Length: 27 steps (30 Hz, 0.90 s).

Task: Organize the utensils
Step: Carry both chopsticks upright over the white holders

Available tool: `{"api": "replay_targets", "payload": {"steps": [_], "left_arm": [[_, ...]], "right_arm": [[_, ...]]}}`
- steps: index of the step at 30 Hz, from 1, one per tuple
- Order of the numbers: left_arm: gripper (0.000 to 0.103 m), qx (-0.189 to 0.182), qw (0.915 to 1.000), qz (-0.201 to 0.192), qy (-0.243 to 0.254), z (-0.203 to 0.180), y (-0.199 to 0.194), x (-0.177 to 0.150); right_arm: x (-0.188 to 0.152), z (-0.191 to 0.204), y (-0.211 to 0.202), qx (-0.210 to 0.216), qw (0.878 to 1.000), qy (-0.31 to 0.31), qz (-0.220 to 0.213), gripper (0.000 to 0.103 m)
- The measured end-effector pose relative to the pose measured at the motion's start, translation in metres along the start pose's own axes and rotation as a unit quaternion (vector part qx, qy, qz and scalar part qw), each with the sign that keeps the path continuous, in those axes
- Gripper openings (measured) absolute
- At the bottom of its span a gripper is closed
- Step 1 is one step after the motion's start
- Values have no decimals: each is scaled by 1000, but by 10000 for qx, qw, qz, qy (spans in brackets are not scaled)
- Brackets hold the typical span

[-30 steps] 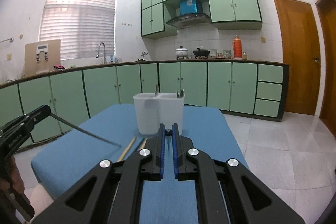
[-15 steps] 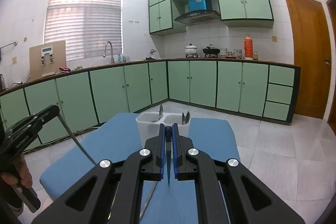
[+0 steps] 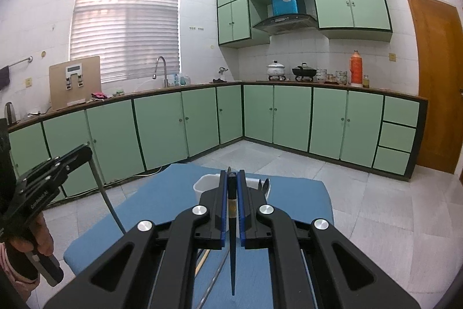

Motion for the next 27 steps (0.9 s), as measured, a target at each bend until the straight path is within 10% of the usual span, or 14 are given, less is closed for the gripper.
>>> {"api": "replay_targets", "payload": {"steps": [27], "left_arm": [[5,-219,9959,-880,-1,-43,127,101]], "right_arm": [[115,-64,91,-400,9961,304,-722,6]]}}
Point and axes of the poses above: each gripper's, at about its wrist camera, not at the fingertips, and y roughly the way its jaws point, z to its left, x to its top, the point moved 9 cm from there along y, roughly the way its jaws point, and after that the axes turned 15 degrees about -y, right-handed, at the moved point
